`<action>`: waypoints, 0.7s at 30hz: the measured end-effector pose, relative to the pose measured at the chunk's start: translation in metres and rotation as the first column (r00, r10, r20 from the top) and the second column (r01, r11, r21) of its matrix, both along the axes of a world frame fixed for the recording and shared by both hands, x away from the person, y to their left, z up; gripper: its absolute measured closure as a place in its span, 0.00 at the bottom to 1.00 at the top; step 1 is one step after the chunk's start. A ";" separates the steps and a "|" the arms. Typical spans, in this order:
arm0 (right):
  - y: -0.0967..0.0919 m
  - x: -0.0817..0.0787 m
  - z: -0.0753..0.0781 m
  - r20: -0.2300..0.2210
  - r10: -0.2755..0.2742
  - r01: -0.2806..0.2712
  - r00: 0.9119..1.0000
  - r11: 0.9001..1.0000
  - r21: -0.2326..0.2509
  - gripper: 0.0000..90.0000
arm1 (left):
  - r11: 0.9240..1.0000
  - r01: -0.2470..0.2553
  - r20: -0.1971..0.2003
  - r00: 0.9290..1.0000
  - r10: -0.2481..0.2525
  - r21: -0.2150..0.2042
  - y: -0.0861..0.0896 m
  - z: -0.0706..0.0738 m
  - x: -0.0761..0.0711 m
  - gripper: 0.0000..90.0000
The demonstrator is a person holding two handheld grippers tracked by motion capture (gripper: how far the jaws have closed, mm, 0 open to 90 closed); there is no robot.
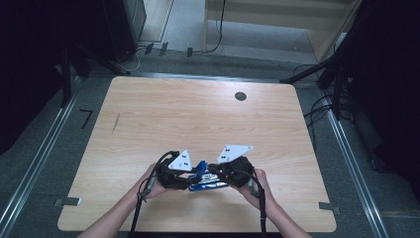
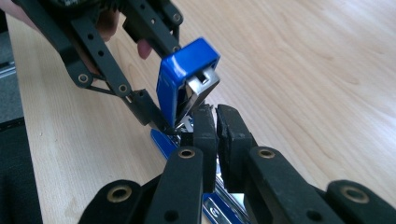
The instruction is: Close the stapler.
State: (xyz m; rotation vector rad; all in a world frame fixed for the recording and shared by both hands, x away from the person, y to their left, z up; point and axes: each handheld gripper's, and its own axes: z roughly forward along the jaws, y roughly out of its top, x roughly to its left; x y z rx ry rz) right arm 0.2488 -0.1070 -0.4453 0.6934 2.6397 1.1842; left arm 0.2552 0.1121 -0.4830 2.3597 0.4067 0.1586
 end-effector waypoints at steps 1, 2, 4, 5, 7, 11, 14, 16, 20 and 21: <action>0.000 0.000 0.000 0.000 0.000 0.000 1.000 1.000 0.000 0.98 | 1.000 0.000 0.000 1.000 0.000 0.000 0.000 0.000 0.000 0.74; -0.002 -0.001 0.003 -0.003 -0.010 0.010 1.000 1.000 0.006 0.98 | 1.000 0.000 -0.001 1.000 0.000 0.001 -0.001 0.000 0.000 0.74; -0.005 -0.003 0.009 0.019 -0.026 0.026 0.999 1.000 0.003 0.98 | 1.000 -0.002 -0.002 1.000 0.002 -0.001 -0.002 0.000 0.001 0.74; -0.008 -0.003 0.013 0.022 -0.033 0.033 0.999 0.999 0.016 0.97 | 1.000 -0.001 -0.001 1.000 0.001 0.001 -0.002 0.000 0.001 0.74; -0.010 -0.004 0.019 0.030 -0.040 0.039 0.999 0.999 0.030 0.97 | 1.000 -0.002 0.002 1.000 0.002 0.008 -0.004 -0.001 0.001 0.74; -0.012 -0.005 0.028 0.049 -0.038 0.035 0.998 0.998 0.054 0.97 | 1.000 -0.005 0.005 1.000 0.005 0.013 -0.008 -0.002 0.001 0.74; -0.009 -0.007 0.031 0.039 -0.035 0.033 0.999 0.998 0.059 0.97 | 1.000 -0.009 0.008 1.000 0.009 0.019 -0.012 -0.004 0.002 0.73; -0.006 -0.005 0.027 0.028 -0.034 0.033 0.999 0.999 0.041 0.97 | 1.000 -0.009 0.007 1.000 0.008 0.025 -0.014 -0.004 0.002 0.73; -0.005 0.001 0.018 -0.012 -0.052 0.052 0.999 0.999 0.002 0.97 | 0.999 -0.012 0.020 1.000 0.011 0.043 -0.018 -0.005 0.001 0.73; -0.005 0.001 0.018 -0.012 -0.052 0.052 0.999 0.999 0.002 0.97 | 0.999 -0.012 0.020 1.000 0.011 0.043 -0.018 -0.005 0.001 0.72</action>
